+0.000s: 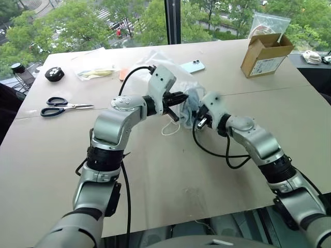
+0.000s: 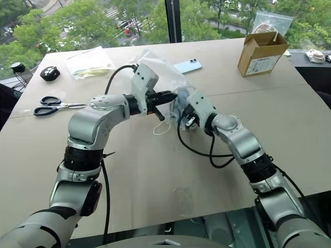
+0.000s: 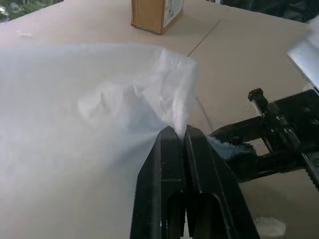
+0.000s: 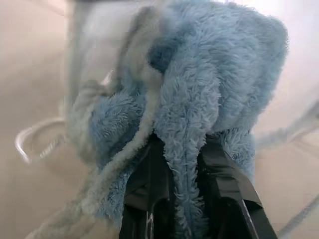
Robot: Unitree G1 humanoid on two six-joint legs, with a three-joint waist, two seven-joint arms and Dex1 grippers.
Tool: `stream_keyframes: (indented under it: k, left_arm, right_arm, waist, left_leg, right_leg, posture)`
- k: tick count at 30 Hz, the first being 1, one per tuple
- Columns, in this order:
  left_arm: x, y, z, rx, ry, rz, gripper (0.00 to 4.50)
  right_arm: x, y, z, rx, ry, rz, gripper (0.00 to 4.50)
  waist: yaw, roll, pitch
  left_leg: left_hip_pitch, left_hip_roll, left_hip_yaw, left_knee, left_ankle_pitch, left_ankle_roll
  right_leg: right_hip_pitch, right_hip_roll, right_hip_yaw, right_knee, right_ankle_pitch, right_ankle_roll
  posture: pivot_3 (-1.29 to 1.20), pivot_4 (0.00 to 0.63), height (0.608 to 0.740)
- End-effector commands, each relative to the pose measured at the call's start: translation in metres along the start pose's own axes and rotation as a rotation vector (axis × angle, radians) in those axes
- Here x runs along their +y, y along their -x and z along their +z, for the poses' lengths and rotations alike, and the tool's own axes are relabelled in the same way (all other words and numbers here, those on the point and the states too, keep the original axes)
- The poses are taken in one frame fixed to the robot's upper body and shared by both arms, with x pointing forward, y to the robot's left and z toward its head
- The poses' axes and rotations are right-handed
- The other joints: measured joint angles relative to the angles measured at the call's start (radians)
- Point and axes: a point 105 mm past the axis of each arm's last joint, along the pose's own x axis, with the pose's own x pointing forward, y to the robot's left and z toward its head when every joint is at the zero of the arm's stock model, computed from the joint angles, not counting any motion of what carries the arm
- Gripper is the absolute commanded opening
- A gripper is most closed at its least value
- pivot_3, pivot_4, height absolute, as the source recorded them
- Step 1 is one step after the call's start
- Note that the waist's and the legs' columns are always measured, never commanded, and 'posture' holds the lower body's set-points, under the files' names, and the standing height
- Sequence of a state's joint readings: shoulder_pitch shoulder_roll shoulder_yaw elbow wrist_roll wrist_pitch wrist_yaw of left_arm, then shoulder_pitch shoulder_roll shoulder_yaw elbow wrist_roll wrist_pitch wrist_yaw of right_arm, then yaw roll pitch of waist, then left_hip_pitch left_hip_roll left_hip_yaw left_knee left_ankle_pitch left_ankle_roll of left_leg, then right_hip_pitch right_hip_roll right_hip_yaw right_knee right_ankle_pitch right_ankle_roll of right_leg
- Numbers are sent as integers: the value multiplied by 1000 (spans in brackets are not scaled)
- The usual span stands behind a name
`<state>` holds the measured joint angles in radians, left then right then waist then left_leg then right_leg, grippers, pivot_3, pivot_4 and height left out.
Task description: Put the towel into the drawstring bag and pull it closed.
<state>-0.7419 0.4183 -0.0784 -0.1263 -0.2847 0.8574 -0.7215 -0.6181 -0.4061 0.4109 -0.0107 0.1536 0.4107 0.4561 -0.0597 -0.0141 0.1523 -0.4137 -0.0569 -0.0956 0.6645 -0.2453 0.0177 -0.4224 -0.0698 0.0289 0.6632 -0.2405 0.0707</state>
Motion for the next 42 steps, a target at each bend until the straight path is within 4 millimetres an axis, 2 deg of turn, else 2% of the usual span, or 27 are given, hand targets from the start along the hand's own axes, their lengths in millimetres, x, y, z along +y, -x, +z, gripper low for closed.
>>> stream_keyframes:
  k: [1, 2, 6, 9, 13, 19, 22, 24, 27, 28, 30, 35, 36, 42]
  left_arm:
    - [-7, 5, 6, -20, -35, -62, 0]
    - [-9, 5, 2, -4, -39, -77, 0]
    - [-20, 6, -10, 37, -50, -138, 0]
    - [-28, 8, -13, 40, -22, -182, 0]
    - [-37, 9, -9, 13, 25, -222, 0]
    - [-38, 9, 0, -29, 96, -235, 0]
    - [-37, 6, 4, -46, 110, -224, 0]
    - [-36, 5, 7, -62, 116, -218, 0]
    - [-29, 2, 14, -96, 125, -183, 0]
    - [-26, 1, 17, -105, 127, -170, 0]
    - [-20, -1, 22, -122, 122, -144, 0]
    - [-4, -6, 27, -147, 111, -67, 0]
    - [-1, -7, 27, -147, 104, -56, 0]
    - [12, -11, 24, -160, 102, 6, 0]
  right_arm:
    - [-2, -1, 23, -128, 147, -22, 26]
    - [-4, -1, 26, -154, 133, -37, 26]
    - [-12, 0, 50, -306, -354, -65, 26]
    - [-17, 3, 54, -355, -657, -69, 26]
    - [-25, 5, 56, -460, -1145, -59, 26]
    - [-34, 7, 71, -636, -1715, 17, 26]
    - [-35, 5, 72, -625, -1915, 44, 26]
    - [-33, 3, 72, -590, -1946, 46, 26]
    - [-20, -2, 69, -480, -1867, 30, 26]
    - [-17, -3, 66, -448, -1834, 14, 774]
    - [-12, -5, 57, -379, -1738, -25, 1325]
    - [3, -3, 40, -196, -1298, -64, 3786]
    - [5, -1, 38, -180, -1236, -55, 4143]
    - [12, 29, 34, -138, -906, 78, 4143]
  waist:
    - [0, 0, 0]
    - [1, 0, 0]
    - [4, 0, 0]
    - [18, 0, 0]
    - [24, 0, 0]
    - [23, 0, 0]
    - [18, 1, 0]
    - [12, 1, 1]
    - [7, 1, 0]
    - [5, 1, 0]
    - [2, 1, 0]
    - [5, 1, 0]
    - [5, 1, 0]
    - [14, 1, 0]
  left_leg:
    - [0, 1, 0, 0, 0, 0]
    - [0, 1, 0, 0, 0, 0]
    - [0, 1, -1, 0, 0, 0]
    - [0, 1, -1, 0, 0, 0]
    - [0, 1, -3, 0, 0, 0]
    - [0, 0, -3, -1, 0, 0]
    - [0, 1, -3, -1, 0, 0]
    - [1, 1, -1, -2, 0, 0]
    - [1, 1, 0, -3, 0, 0]
    - [2, 1, 1, -2, 0, 0]
    - [1, 1, 1, -2, 0, 0]
    - [1, 1, 1, -1, 0, 0]
    - [1, 0, 1, -1, 0, 1]
    - [0, 1, 1, 0, 0, 1]
  right_leg:
    - [0, 0, 0, 0, 0, 0]
    - [0, 0, 0, 0, 0, 0]
    - [0, 0, 0, 0, 0, 0]
    - [0, 0, 0, 0, 0, 0]
    - [0, -1, -1, 0, 0, 0]
    - [0, -1, -1, 0, 0, 0]
    - [0, -1, -1, 0, 0, 0]
    - [0, 0, 0, 1, 0, 0]
    - [0, 1, 1, 1, 0, 0]
    - [0, 1, 2, 1, 0, 0]
    - [0, 1, 2, 1, 0, 0]
    - [0, 1, 1, 0, 0, 0]
    - [1, 1, 1, 0, 0, 0]
    - [1, 1, 1, 0, 0, 0]
  posture:
    - [0, 150, 740]
    - [0, 150, 740]
    - [0, 150, 740]
    - [0, 150, 740]
    - [0, 150, 740]
    - [0, 150, 740]
    - [0, 150, 740]
    - [0, 150, 740]
    - [0, 150, 740]
    - [0, 150, 740]
    - [0, 150, 740]
    - [0, 150, 740]
    - [0, 150, 740]
    - [0, 150, 740]
